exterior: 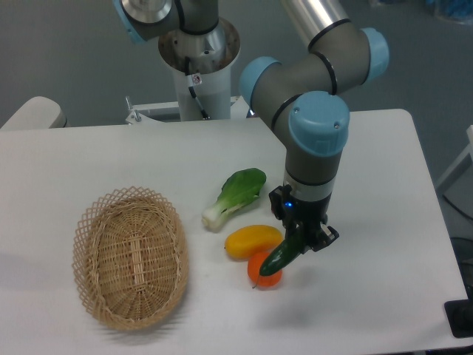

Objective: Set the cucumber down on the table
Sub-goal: 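Carry the cucumber away from the orange and lower it to the table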

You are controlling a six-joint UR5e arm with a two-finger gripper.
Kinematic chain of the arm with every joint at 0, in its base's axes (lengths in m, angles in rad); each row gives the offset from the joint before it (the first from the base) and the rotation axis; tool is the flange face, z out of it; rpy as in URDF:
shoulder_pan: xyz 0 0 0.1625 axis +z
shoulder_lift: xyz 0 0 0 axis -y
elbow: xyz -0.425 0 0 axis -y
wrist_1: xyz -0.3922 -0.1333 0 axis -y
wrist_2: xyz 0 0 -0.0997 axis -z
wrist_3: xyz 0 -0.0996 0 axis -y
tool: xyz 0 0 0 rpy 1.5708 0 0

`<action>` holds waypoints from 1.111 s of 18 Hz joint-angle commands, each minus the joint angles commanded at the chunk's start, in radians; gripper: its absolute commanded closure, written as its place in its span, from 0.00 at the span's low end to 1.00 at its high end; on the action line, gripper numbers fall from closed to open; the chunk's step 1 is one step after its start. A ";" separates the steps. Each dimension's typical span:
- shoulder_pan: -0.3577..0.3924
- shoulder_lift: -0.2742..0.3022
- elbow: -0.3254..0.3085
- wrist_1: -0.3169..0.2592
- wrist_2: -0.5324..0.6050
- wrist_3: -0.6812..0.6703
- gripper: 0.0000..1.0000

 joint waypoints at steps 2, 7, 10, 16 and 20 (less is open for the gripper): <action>0.029 -0.003 0.000 0.000 0.000 0.054 0.72; 0.078 -0.051 -0.003 0.020 -0.002 0.158 0.72; 0.083 -0.080 -0.015 0.032 0.000 0.203 0.72; 0.108 -0.129 -0.077 0.115 0.009 0.355 0.72; 0.140 -0.134 -0.107 0.132 0.017 0.486 0.72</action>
